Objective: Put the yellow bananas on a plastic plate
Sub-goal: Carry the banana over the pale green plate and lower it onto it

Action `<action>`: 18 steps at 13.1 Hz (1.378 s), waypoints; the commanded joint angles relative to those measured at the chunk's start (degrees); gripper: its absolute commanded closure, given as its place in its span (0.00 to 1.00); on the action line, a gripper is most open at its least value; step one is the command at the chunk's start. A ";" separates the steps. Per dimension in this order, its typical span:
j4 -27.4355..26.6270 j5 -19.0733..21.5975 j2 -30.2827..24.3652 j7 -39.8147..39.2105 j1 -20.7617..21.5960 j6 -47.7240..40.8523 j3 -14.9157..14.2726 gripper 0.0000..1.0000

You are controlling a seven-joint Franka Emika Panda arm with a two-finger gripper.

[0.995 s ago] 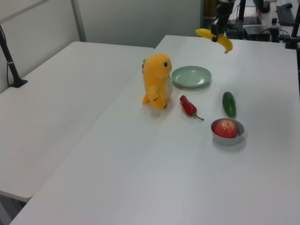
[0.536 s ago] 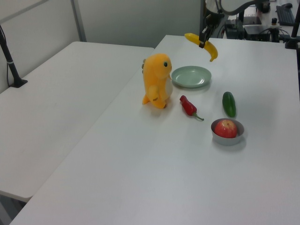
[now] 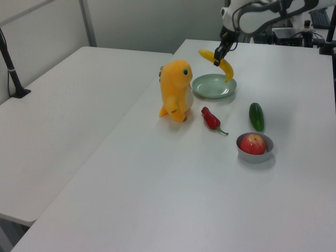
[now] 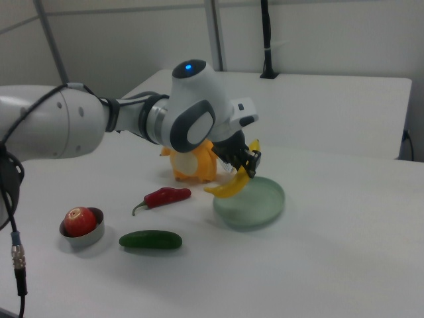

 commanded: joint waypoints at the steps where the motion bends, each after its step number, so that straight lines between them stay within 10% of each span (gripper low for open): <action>1: 1.20 0.56 4.05 0.10 0.44 4.57 -0.38 0.73; 8: 1.12 0.03 7.14 0.10 0.44 9.41 -0.38 0.67; 14: 1.12 -0.23 7.05 0.01 0.44 9.60 -0.56 0.00; 18: 1.12 -0.41 6.35 0.01 0.53 9.51 -0.56 0.00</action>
